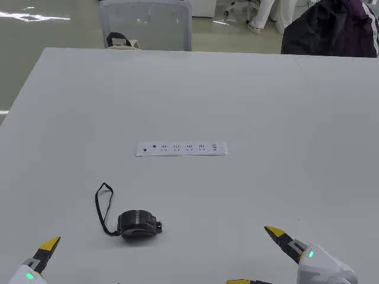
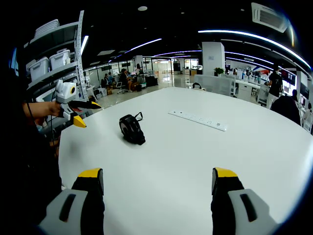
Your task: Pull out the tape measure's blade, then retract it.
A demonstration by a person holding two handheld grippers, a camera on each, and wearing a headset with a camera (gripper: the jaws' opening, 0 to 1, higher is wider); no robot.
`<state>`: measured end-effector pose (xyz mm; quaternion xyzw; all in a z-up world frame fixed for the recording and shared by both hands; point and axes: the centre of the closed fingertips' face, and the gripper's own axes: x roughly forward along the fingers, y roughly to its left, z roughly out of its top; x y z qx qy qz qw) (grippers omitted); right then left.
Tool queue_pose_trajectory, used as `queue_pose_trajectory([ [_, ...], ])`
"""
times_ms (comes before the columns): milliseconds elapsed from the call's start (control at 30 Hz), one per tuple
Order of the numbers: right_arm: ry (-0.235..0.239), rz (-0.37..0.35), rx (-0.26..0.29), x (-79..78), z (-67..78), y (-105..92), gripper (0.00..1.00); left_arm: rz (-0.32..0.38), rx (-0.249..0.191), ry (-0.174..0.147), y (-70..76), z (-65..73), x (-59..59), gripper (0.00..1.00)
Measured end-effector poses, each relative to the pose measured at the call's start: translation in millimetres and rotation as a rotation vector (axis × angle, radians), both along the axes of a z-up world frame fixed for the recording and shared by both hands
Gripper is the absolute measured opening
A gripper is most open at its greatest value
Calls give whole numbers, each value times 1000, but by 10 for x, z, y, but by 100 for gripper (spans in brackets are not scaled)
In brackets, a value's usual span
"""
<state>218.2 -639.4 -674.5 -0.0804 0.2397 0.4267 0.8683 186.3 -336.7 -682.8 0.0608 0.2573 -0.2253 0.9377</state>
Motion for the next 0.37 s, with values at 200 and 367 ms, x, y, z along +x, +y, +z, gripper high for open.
queue_pose_trajectory([
  [200,1,3,2,0,-5,9,93,3,-1,0,-22,30,-4,99],
  [367,3,5,1,0,-5,14,93,5,-1,3,0,9,-15,99],
])
